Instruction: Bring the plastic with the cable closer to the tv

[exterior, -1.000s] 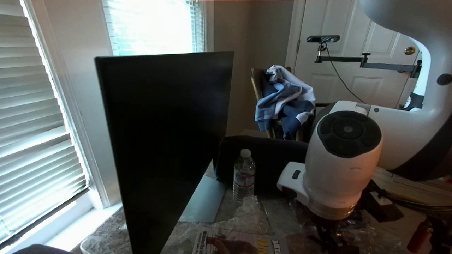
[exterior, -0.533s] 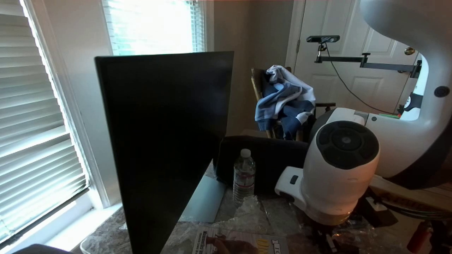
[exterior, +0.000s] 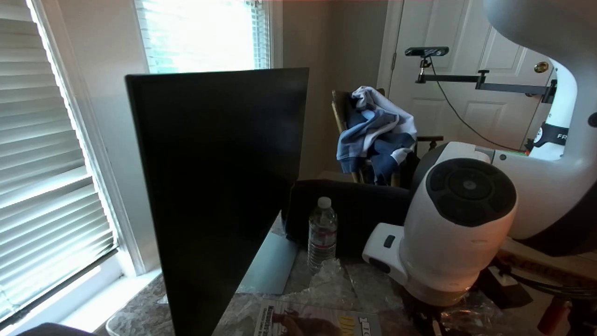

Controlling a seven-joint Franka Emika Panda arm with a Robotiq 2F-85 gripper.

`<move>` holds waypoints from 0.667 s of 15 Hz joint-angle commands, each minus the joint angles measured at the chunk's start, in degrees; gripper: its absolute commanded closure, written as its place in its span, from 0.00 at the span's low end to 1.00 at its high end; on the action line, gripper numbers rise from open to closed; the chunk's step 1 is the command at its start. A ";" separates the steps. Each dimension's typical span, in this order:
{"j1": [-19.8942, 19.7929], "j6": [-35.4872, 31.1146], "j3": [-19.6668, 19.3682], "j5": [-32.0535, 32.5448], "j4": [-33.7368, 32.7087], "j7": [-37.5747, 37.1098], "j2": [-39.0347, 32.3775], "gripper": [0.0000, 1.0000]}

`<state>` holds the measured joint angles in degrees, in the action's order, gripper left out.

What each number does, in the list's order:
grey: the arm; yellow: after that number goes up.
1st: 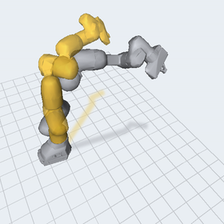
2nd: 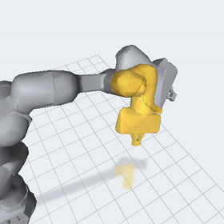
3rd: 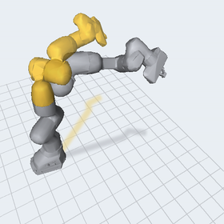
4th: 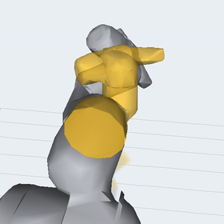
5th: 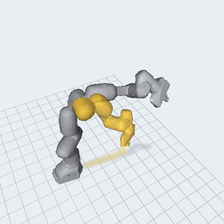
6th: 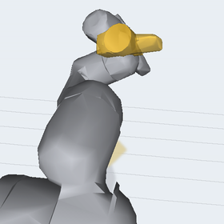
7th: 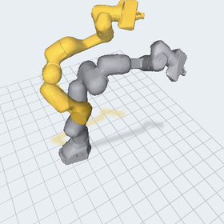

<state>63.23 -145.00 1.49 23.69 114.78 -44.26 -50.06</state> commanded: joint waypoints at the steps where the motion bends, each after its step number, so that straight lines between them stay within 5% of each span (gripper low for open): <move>1: 2.21 0.24 -1.02 -2.08 -0.16 0.18 1.87 1.00; 10: 2.53 -0.01 0.59 -4.67 1.70 0.25 9.49 1.00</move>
<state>65.69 -144.84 1.43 22.39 114.60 -44.26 -44.09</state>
